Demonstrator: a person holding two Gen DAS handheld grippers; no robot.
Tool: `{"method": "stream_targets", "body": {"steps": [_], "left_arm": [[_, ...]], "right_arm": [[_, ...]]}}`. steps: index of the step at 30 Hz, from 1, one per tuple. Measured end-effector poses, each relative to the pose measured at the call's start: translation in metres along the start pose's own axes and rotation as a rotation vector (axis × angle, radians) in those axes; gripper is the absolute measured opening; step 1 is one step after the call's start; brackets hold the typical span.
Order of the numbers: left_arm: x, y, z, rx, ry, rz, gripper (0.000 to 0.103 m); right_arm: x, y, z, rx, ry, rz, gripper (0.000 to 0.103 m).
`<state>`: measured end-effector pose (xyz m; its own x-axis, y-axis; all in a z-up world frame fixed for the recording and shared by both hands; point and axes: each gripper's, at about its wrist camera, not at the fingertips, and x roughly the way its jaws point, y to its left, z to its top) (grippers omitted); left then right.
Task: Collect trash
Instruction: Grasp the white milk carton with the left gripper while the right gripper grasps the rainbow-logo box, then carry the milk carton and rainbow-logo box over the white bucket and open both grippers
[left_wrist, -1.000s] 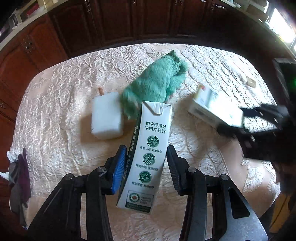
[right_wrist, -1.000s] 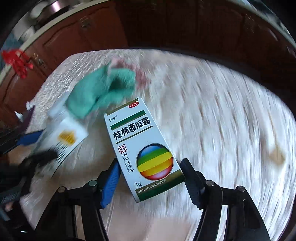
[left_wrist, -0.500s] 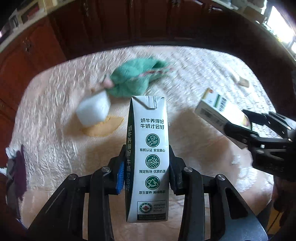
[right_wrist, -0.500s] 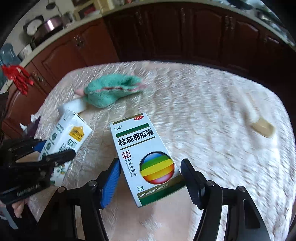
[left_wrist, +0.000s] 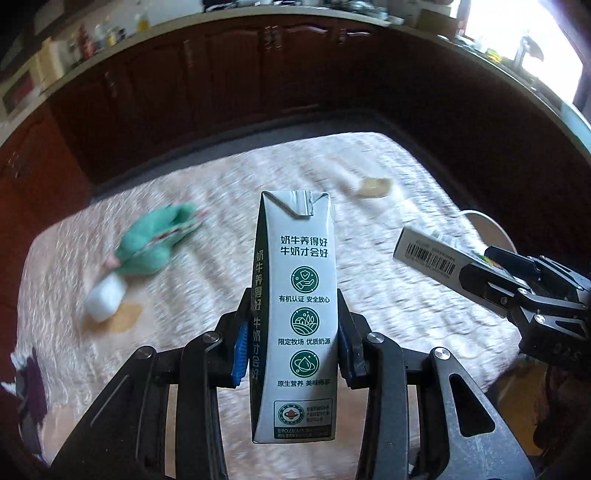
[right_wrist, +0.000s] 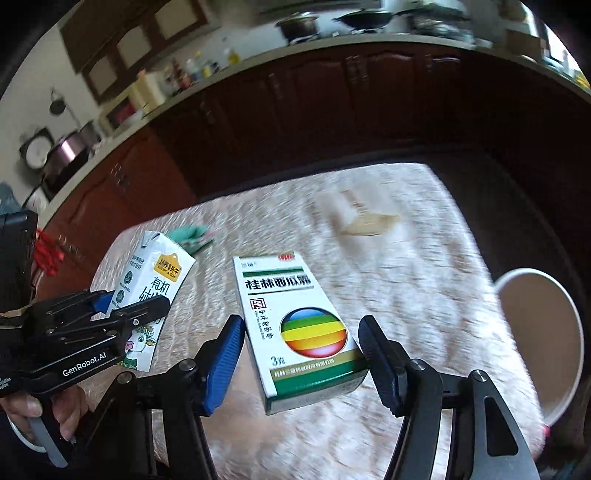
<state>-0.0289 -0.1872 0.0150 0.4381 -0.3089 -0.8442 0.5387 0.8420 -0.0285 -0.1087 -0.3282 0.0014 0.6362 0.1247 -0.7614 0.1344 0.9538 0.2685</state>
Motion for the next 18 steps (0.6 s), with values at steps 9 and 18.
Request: {"method": "stream_targets", "body": {"steps": [9, 18], "left_arm": [[0.005, -0.065, 0.014, 0.091, -0.008, -0.041, 0.036], [0.008, -0.094, 0.02, 0.132, -0.003, -0.054, 0.036]], "right_arm": [[-0.041, -0.063, -0.018, 0.098, -0.017, -0.07, 0.057], [-0.07, -0.095, -0.033, 0.178, -0.061, -0.072, 0.057]]}}
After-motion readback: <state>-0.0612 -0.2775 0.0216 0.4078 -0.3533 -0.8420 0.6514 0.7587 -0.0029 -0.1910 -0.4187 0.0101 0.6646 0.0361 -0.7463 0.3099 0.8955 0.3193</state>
